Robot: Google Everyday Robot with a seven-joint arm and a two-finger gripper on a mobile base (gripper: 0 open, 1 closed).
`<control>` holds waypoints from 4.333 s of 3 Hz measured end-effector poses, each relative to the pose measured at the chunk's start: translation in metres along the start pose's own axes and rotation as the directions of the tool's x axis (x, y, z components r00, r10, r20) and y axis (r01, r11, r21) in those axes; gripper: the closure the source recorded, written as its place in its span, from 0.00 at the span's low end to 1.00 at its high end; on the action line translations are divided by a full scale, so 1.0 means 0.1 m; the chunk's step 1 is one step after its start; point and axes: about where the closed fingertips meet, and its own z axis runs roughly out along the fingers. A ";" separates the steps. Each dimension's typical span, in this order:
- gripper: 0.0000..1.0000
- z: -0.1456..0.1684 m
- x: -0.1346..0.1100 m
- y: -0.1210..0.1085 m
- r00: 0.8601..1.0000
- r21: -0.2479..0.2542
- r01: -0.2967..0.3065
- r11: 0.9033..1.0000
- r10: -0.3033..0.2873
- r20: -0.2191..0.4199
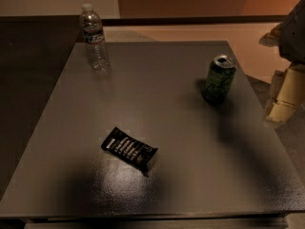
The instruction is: Move green can near water bottle
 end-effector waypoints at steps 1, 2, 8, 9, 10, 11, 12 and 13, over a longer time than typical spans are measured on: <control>0.00 0.00 0.00 0.00 1.000 0.000 0.000 1.000 0.000 0.000; 0.00 0.01 -0.02 -0.03 1.000 -0.002 -0.008 1.000 0.008 0.015; 0.00 0.95 -0.18 -0.84 0.910 -0.060 -0.239 0.969 0.245 0.333; 0.01 1.02 -0.25 -0.86 0.896 -0.094 -0.241 0.966 0.259 0.361; 0.17 1.04 -0.30 -0.86 0.886 -0.120 -0.239 0.964 0.267 0.380; 0.42 1.02 -0.35 -0.87 0.880 -0.136 -0.233 0.963 0.269 0.391; 0.65 1.02 -0.38 -0.89 0.877 -0.145 -0.231 0.962 0.270 0.398; 0.88 0.99 -0.49 -0.96 0.875 -0.139 -0.220 0.965 0.259 0.410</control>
Offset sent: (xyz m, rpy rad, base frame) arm 0.0066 0.0005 -0.0046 0.0365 0.0227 -0.0060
